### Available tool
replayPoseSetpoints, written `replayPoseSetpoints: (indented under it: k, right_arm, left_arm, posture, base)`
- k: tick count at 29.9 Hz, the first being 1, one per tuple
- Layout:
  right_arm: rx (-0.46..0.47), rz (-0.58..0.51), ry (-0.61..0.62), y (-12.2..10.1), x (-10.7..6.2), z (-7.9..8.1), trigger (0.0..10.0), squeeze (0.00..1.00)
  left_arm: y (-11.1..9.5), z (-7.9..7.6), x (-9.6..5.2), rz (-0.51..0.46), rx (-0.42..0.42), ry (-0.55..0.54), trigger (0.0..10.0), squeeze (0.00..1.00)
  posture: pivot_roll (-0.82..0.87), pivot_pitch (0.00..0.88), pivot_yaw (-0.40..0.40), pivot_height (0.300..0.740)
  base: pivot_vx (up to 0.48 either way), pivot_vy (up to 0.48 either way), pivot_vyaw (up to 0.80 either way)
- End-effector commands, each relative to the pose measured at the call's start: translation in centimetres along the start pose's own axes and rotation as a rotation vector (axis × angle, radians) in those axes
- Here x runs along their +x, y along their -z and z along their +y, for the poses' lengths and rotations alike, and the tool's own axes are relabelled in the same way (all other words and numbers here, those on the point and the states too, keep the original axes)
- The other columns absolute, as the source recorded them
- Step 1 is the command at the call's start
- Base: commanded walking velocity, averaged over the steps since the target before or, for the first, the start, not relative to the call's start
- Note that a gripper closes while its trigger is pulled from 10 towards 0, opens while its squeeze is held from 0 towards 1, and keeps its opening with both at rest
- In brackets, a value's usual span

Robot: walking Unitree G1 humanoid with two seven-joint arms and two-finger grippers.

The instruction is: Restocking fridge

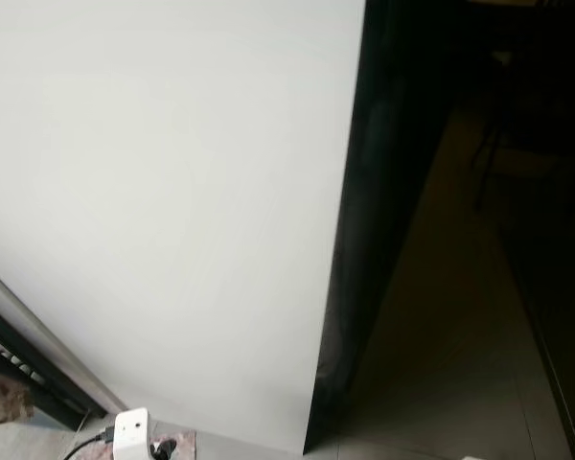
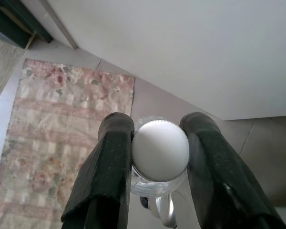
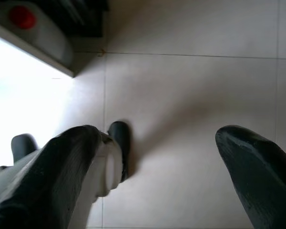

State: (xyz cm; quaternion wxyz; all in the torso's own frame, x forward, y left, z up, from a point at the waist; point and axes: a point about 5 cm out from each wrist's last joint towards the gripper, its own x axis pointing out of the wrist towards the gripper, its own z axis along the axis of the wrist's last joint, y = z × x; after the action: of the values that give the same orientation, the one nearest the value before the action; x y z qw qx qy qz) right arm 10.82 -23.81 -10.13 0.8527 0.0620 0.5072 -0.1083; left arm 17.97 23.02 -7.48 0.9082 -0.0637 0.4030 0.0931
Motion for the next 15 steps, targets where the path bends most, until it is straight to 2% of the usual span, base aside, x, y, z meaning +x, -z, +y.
replayPoseSetpoints:
  k: [1,6,11,12,13,14,15]
  right_arm:
    - [0.000,-0.019,0.007,-0.2,0.0,0.0,10.0,0.00]
    - [0.020,-0.083,0.034,-0.7,-0.1,-0.2,10.0,0.00]
    - [0.082,-0.176,0.063,-1.3,-0.2,-0.3,10.0,0.00]
    - [0.067,-0.288,0.049,-5.1,0.2,0.5,10.0,0.00]
    - [0.047,-0.462,0.031,-11.0,0.2,1.9,10.0,0.00]
    - [0.045,-0.513,0.029,-12.5,0.0,2.2,10.0,0.00]
    - [0.048,-0.519,0.028,-12.6,0.0,2.2,10.0,0.00]
  left_arm:
    - [0.7,0.6,-0.2,0.022,0.003,-0.018,10.0,0.00]
    - [0.6,0.5,-0.2,0.019,0.024,-0.015,10.0,0.00]
    - [0.7,0.6,-0.3,0.016,0.021,-0.014,10.0,0.00]
    - [0.7,0.7,-0.3,0.019,0.020,-0.015,10.0,0.00]
    - [0.8,0.7,-0.3,0.024,0.022,-0.016,10.0,0.00]
    - [0.8,0.7,-0.3,0.027,0.023,-0.015,10.0,0.00]
    - [0.9,0.7,-0.3,0.028,0.024,-0.015,10.0,0.00]
  posture:
    - [0.03,0.025,0.004,0.740]
    - [0.03,0.027,0.006,0.740]
    - [0.02,0.033,0.012,0.740]
    - [0.02,0.033,0.012,0.740]
    - [0.02,0.033,0.012,0.740]
    - [0.02,0.031,0.012,0.740]
    - [0.01,0.032,0.012,0.740]
  base:
    - [0.000,0.240,0.00]
    - [0.000,0.000,0.00]
    - [0.000,0.000,0.00]
    - [0.000,0.000,0.00]
    - [0.000,0.000,0.00]
    - [0.000,0.000,0.00]
    - [0.000,0.000,0.00]
